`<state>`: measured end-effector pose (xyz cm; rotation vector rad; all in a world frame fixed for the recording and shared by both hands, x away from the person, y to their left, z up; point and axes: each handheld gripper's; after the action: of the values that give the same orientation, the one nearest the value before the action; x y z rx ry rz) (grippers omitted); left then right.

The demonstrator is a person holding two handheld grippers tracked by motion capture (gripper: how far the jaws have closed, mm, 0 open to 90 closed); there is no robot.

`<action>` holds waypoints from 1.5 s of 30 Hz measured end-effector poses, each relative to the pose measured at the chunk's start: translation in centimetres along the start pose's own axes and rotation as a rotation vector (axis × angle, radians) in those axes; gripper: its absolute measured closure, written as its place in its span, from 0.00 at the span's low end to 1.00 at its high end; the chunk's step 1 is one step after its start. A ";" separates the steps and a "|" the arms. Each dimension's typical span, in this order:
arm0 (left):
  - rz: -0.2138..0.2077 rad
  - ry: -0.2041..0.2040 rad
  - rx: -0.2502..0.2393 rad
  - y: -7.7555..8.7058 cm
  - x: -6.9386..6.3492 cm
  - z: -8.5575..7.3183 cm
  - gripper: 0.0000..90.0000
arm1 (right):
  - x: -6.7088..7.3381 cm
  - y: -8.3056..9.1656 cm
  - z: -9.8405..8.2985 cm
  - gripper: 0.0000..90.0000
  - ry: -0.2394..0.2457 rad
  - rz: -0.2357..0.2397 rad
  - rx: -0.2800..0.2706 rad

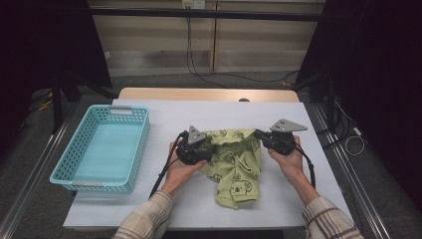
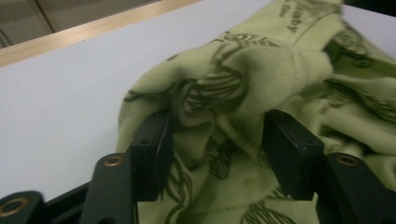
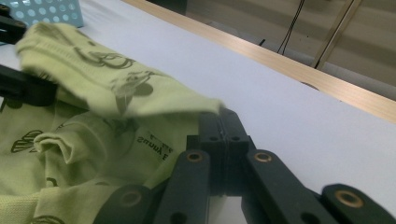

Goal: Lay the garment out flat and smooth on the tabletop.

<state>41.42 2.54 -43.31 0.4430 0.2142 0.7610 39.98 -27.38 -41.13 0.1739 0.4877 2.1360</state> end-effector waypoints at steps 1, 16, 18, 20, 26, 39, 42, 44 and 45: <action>0.000 0.039 -0.021 -0.4 0.1 0.1 0.42 | 0.0 0.0 0.0 1.00 0.005 0.000 -0.002; 0.049 0.179 -0.083 -0.5 2.6 2.0 0.86 | 0.2 0.8 0.9 1.00 0.008 0.017 -0.031; 0.052 0.184 -0.085 -0.3 2.7 2.1 0.89 | 0.2 0.9 1.1 1.00 0.005 0.018 -0.036; 0.034 0.184 -0.092 0.4 3.0 2.4 0.93 | 0.3 1.3 1.4 1.00 0.007 0.017 -0.048; -0.040 0.142 -0.127 2.6 3.2 3.8 0.96 | -0.3 2.7 3.1 1.00 -0.006 0.000 -0.115; -0.177 0.028 -0.220 7.8 2.4 10.7 0.96 | -2.0 6.7 8.1 1.00 -0.004 -0.059 -0.268; -0.212 0.020 -0.250 8.7 2.4 11.9 0.96 | -2.2 8.1 9.7 1.00 0.017 -0.071 -0.304; -0.218 0.016 -0.260 8.8 2.6 12.3 0.96 | -2.2 8.7 10.5 1.00 0.032 -0.077 -0.327; -0.215 0.018 -0.242 8.7 2.9 12.4 0.96 | -2.1 8.8 10.8 1.00 0.037 -0.078 -0.332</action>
<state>42.32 6.29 -28.40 0.1803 0.1809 0.5709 37.76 -30.61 -27.55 -0.0716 0.1529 2.1123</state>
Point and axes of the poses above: each handheld gripper's, and its own axes: y roughly backward along the jaws, z roughly out of its top, x roughly to its left, and after that the axes turned 3 degrees about -x, right-handed
